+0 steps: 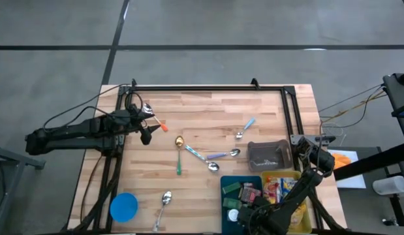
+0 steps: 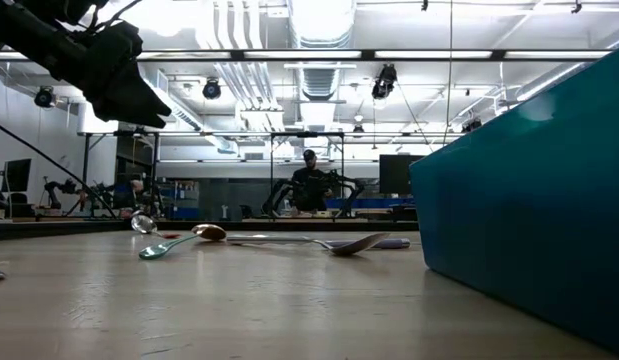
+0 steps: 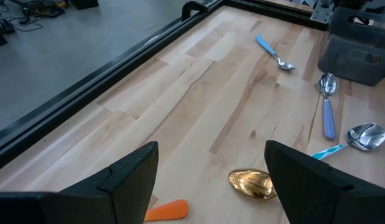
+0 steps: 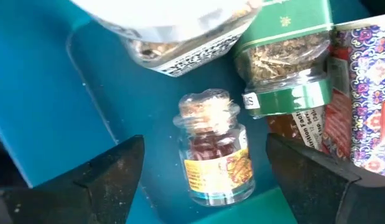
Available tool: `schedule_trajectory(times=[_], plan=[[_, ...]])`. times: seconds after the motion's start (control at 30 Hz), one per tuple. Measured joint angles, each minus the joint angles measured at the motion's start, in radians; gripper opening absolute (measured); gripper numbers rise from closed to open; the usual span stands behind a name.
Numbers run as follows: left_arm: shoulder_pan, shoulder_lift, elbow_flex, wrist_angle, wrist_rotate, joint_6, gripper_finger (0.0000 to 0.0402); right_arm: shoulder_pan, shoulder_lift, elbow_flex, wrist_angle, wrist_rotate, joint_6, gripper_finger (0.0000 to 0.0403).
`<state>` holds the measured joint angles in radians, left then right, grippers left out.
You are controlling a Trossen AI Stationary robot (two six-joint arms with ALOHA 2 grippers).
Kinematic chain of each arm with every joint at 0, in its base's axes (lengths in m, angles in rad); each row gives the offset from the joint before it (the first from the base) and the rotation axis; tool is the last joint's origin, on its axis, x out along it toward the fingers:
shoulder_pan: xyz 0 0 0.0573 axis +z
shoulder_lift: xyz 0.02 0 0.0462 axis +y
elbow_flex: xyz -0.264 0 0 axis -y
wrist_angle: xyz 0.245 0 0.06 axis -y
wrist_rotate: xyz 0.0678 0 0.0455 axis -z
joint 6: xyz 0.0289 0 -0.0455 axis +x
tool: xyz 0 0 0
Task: Pick & Place Food Item
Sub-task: Put the blue spoon into the black bin
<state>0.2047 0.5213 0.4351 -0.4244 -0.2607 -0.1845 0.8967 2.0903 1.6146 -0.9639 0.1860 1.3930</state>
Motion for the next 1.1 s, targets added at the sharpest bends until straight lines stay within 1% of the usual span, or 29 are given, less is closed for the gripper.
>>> schedule_trajectory(times=[0.07,0.17,0.27,0.4,0.53,0.67,0.8,0.97,1.03,1.1], plan=[[0.0,0.0,0.0,0.0,0.0,0.0,0.0298,0.0,0.0,0.013,-0.003,0.004,-0.001,0.0334],[0.0,0.0,0.0,0.0,0.0,0.0,0.0298,0.002,-0.007,0.044,-0.052,0.055,-0.002,0.0334],[0.0,0.0,0.0,0.0,0.0,0.0,0.0298,0.018,-0.009,0.082,-0.108,0.139,-0.006,0.0334],[0.0,0.0,0.0,0.0,0.0,0.0,0.0298,0.053,-0.02,0.12,-0.131,0.256,-0.063,0.0334],[0.0,0.0,0.0,0.0,0.0,0.0,0.0298,0.083,-0.057,0.126,-0.135,0.422,-0.103,0.0334],[0.0,0.0,0.0,0.0,0.0,0.0,0.0298,0.088,-0.107,0.112,-0.162,0.548,-0.128,0.0334],[0.0,0.0,0.0,0.0,0.0,0.0,0.0298,0.086,-0.166,0.082,-0.159,0.642,-0.255,0.0334],[0.0,0.0,0.0,0.0,0.0,0.0,0.0298,0.063,-0.258,0.02,-0.153,0.801,-0.413,0.0334],[0.0,0.0,0.0,0.0,0.0,0.0,0.0298,0.044,-0.303,-0.018,-0.13,0.834,-0.456,0.0334],[0.0,0.0,0.0,0.0,0.0,0.0,0.0298,0.02,-0.355,-0.068,-0.098,0.84,-0.484,0.0334]])
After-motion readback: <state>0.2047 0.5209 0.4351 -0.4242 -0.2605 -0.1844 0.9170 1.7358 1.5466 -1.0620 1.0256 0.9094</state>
